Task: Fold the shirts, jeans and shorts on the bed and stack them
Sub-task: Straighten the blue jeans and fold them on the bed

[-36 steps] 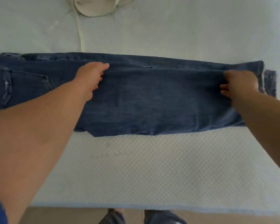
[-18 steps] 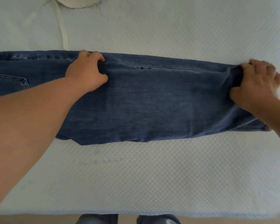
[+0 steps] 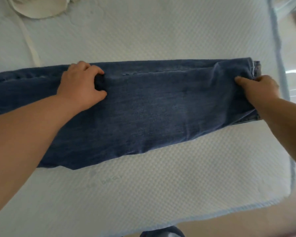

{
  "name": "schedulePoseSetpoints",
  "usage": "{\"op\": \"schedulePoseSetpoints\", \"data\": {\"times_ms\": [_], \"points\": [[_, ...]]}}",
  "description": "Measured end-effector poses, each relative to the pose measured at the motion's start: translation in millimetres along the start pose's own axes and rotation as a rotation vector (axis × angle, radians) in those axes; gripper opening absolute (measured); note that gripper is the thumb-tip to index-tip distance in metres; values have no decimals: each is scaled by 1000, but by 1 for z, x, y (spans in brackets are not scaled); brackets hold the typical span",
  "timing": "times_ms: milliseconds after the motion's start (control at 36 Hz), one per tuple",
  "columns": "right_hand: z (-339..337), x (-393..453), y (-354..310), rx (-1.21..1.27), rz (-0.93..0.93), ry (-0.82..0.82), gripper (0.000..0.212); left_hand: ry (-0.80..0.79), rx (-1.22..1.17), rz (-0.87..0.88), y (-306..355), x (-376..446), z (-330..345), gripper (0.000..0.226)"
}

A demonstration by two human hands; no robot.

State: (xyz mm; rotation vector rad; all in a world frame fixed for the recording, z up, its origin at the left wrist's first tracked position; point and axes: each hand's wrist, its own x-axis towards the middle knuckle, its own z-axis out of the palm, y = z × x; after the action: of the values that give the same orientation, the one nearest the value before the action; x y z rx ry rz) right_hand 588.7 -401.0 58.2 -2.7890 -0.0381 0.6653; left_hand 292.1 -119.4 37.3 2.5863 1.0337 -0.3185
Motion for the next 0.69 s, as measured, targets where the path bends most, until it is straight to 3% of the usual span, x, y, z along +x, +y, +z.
{"op": "schedulePoseSetpoints", "data": {"times_ms": [250,361,444,556,694], "points": [[-19,13,14,249,64,-230,31,-99,12,-87,-4,18,-11,48],[-31,16,24,329,-15,-198,18,-173,-108,-121,-8,26,-19,38],[-34,17,32,311,-84,-136,31,-223,-48,-80,-6,29,-21,25],[-31,17,41,310,-146,-68,28,-65,-259,-76,-2,29,-23,11],[-25,26,50,256,-146,118,34,162,-411,-129,-3,27,-26,10]]}}
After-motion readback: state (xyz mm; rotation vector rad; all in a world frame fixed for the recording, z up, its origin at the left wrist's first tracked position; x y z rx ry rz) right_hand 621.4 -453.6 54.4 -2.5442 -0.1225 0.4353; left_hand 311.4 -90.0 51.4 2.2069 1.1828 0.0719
